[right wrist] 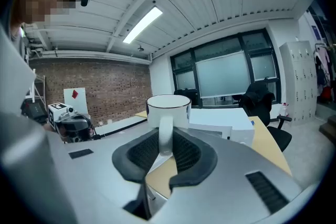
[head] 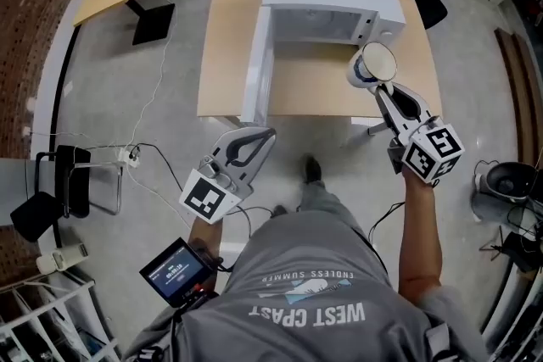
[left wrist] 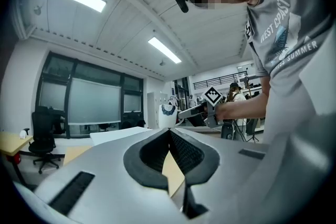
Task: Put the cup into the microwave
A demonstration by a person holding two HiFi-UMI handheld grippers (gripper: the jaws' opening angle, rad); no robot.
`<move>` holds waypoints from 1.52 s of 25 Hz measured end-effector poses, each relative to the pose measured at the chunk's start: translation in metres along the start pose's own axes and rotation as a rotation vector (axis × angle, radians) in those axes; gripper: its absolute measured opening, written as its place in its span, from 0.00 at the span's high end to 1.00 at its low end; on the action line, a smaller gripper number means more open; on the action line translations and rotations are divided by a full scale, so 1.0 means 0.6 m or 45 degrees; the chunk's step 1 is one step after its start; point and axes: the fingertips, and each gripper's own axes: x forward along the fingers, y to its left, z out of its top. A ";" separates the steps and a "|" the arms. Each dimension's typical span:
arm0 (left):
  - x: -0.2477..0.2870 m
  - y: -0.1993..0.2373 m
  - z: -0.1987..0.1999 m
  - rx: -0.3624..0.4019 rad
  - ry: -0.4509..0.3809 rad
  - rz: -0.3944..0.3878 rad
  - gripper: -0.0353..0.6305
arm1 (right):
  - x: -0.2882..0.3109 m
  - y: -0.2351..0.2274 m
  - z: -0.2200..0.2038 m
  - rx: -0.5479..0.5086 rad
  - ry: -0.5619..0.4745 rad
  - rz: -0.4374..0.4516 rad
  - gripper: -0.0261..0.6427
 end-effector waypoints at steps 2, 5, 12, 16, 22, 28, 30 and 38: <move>0.009 0.012 -0.012 -0.016 0.017 0.023 0.92 | 0.039 -0.030 -0.017 0.013 0.023 0.015 0.86; 0.020 0.027 -0.029 -0.048 0.041 0.058 0.92 | 0.095 -0.069 -0.042 0.024 0.060 0.033 0.86; 0.028 0.054 -0.053 -0.102 0.093 0.116 0.92 | 0.209 -0.141 -0.096 0.026 0.149 0.059 0.86; 0.026 0.067 -0.062 -0.132 0.121 0.154 0.92 | 0.267 -0.163 -0.130 0.034 0.189 0.096 0.86; 0.023 0.073 -0.075 -0.153 0.167 0.186 0.92 | 0.328 -0.191 -0.176 0.061 0.253 0.117 0.86; 0.023 0.078 -0.087 -0.154 0.224 0.202 0.92 | 0.381 -0.216 -0.214 0.075 0.312 0.131 0.86; 0.021 0.078 -0.091 -0.165 0.236 0.212 0.92 | 0.397 -0.222 -0.225 0.079 0.322 0.133 0.86; 0.035 0.084 -0.101 -0.128 0.271 0.219 0.92 | 0.475 -0.259 -0.260 0.051 0.356 0.145 0.86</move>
